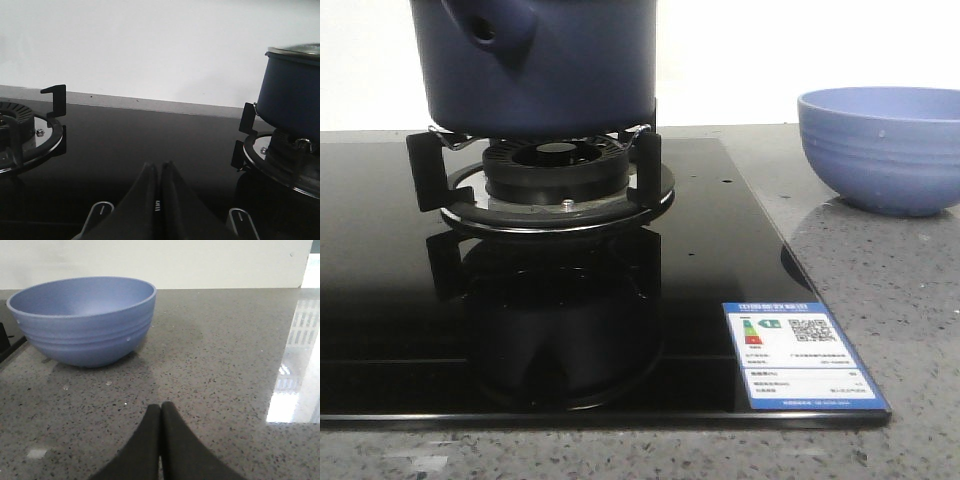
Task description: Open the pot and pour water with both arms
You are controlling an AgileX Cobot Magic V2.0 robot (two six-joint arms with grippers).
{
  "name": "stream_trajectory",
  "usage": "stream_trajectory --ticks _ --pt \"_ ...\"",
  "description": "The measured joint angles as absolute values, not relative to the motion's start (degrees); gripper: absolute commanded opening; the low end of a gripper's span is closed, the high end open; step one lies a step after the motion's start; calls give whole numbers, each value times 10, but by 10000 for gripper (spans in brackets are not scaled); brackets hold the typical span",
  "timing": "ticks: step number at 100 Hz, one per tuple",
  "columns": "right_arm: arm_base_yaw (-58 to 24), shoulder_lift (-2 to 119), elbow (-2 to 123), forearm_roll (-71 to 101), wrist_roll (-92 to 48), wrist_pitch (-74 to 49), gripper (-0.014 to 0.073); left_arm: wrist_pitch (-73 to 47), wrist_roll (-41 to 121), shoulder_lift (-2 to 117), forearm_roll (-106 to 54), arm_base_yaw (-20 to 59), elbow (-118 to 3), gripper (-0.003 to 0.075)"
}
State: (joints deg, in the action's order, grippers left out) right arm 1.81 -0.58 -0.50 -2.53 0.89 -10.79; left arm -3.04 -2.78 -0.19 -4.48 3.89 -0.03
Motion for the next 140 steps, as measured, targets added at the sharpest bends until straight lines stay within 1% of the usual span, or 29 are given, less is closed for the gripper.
stream_trajectory --ticks 46,62,95,121,140 --pt "18 -6 -5 -17 9 -101 -63 -30 -28 -2 -45 39 0 -20" --pt "18 -6 -5 29 9 -85 -63 -30 -28 -2 -68 39 0 -20" --pt "18 -6 -5 144 9 -60 -63 -22 -28 -2 -229 39 0 -20" --pt "18 -6 -5 256 9 -54 -63 17 -28 -2 -424 39 0 -20" --pt "18 -6 -1 296 9 -73 -61 17 -29 -2 -453 39 -3 -20"
